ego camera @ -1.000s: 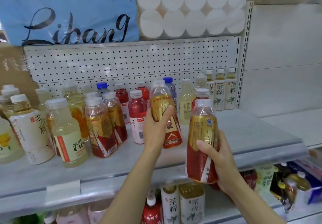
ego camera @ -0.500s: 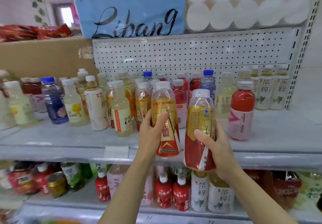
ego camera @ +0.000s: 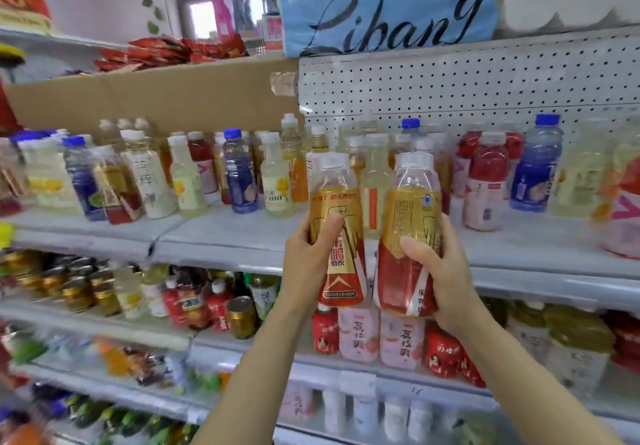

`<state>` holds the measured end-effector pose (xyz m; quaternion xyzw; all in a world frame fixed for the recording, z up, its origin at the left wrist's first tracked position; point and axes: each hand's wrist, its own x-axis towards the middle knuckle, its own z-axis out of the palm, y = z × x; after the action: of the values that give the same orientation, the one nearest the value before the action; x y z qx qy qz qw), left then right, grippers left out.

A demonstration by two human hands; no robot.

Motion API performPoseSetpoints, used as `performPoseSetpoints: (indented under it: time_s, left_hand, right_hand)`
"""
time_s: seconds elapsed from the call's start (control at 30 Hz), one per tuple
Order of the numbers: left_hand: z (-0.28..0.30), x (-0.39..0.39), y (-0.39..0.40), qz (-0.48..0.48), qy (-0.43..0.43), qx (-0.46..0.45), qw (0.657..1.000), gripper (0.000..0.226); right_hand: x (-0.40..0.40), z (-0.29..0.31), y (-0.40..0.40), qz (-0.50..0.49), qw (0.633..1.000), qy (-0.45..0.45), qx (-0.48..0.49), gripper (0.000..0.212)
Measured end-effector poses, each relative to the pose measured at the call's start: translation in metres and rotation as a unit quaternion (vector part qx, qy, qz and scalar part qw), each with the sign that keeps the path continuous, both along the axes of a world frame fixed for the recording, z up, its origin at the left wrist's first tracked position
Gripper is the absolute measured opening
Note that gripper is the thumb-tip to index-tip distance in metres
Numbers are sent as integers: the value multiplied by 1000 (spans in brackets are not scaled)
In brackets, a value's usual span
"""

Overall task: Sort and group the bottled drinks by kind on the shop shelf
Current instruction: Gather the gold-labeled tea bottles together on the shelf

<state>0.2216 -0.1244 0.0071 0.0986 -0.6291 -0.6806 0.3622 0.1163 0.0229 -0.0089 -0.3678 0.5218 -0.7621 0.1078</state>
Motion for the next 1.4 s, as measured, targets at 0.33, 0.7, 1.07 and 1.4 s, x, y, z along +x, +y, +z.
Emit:
performPoseSetpoints:
  time_s: [0.33,0.7,1.07,1.4]
  left_hand:
    - [-9,121,-128,67,-25,13,997,62]
    - [-15,209,-284,188,-13,9,982,64]
    - [-10,291,-430,284,13,52,957,55]
    - [-12,364,-577,243,-12,37,969,50]
  right_hand:
    - [106,-2,-143,61,998,-17,11,68]
    - [163,2,-334,170,985,14,4,58]
    - [216,5,-510,250,968,18,-2,66]
    - [301,1,-637,199,980,8,21,80]
